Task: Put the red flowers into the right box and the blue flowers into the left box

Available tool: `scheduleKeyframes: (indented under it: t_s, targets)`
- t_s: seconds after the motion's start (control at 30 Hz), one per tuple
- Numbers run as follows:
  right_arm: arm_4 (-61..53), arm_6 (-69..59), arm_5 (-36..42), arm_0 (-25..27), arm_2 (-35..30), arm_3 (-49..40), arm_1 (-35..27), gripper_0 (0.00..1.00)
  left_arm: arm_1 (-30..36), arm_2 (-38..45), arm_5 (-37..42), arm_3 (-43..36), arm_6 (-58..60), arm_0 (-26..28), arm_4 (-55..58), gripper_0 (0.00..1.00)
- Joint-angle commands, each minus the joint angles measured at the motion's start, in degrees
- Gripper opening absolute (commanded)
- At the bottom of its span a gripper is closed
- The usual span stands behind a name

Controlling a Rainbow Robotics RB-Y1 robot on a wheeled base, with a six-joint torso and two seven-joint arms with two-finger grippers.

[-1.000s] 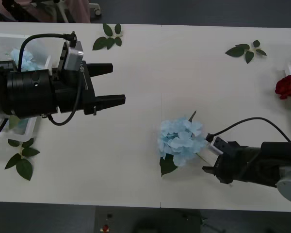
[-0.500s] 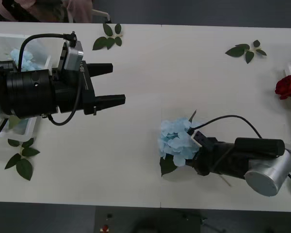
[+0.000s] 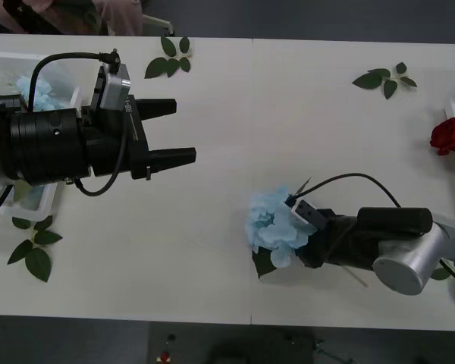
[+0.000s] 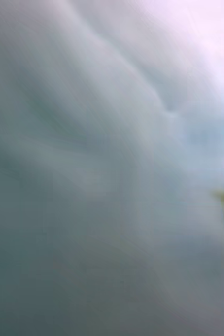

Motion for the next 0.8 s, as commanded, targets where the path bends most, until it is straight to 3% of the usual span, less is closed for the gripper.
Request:
scheduleKeyframes:
  t_s: [0.03,0.27,0.47,0.8]
  targets:
    - [-6.8,-3.2,0.3,-3.1,-0.7,-2.8,-3.5,0.0,0.6,0.2,0.1,-0.9,-2.6,-0.1,0.1,1.0]
    - [-23.2,-7.5,0.2,-6.8,-1.5,-11.5,-11.1,0.0,0.6,0.2,0.1,-0.9,-2.6,-0.1,0.1,1.0]
    - [-43.4,-7.6,0.3,-10.3,-6.8,-15.5,-12.7,0.0,0.6,0.2,0.1,-0.9,-2.6,-0.1,0.1,1.0]
    - [-50.0,-6.6,0.0,-16.6,-14.5,-10.8,-5.4,0.0,0.6,0.2,0.1,-0.9,-2.6,-0.1,0.1,1.0]
